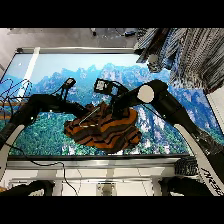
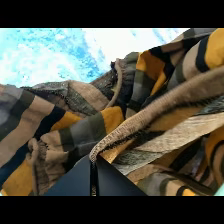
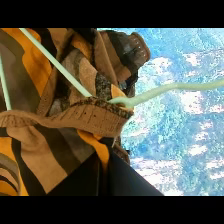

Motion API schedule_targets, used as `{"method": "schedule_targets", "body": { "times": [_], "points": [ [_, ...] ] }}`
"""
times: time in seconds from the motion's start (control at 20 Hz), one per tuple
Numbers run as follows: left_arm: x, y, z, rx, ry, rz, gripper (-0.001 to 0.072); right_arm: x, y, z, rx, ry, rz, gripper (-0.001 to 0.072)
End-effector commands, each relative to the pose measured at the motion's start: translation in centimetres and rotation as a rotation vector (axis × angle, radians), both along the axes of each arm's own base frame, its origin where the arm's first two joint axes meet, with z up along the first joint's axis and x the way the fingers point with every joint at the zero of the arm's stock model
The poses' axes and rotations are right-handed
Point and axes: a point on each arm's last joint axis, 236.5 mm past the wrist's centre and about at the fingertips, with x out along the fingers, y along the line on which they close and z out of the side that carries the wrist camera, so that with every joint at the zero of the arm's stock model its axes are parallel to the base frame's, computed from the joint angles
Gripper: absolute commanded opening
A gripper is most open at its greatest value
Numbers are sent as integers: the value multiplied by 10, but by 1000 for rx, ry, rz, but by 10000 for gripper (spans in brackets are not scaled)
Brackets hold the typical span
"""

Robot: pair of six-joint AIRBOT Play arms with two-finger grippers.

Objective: Fold the clothes and pants, and hang the long-sleeved shirts on hangers.

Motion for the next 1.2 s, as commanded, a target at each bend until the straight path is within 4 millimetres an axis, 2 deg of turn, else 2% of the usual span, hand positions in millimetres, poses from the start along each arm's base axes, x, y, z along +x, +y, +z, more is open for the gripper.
{"method": "schedule_targets", "body": {
  "times": [0.0, 0.2, 0.55, 0.65, 0.8, 0.95, 1.05, 1.15],
  "points": [
    [-9, 7, -7, 42, 35, -17, 19, 11, -16, -4, -76, -49, -11, 16],
    [-39, 8, 16, 25, 76, -80, 19, 38, -36, 0, -143, -154, -84, 16],
    [-61, 8, 82, -25, -43, -66, 19, 55, -25, 15, -45, -198, -167, 16],
    [-66, 3, 100, -62, -74, -65, 19, 53, -13, 20, 39, -162, -208, 16],
    [-60, -5, 108, -81, -118, -48, 19, 31, 21, 30, 210, -33, -198, 16],
    [-33, -9, 123, -111, -216, 39, 19, 10, 50, 47, 369, 86, -176, 16],
    [-22, -8, 130, -128, -253, 81, 19, 5, 57, 55, 414, 106, -162, 16],
    [-23, -9, 129, -126, -247, 75, 23, 9, 58, 65, 445, 84, -176, 16]
  ]
}}
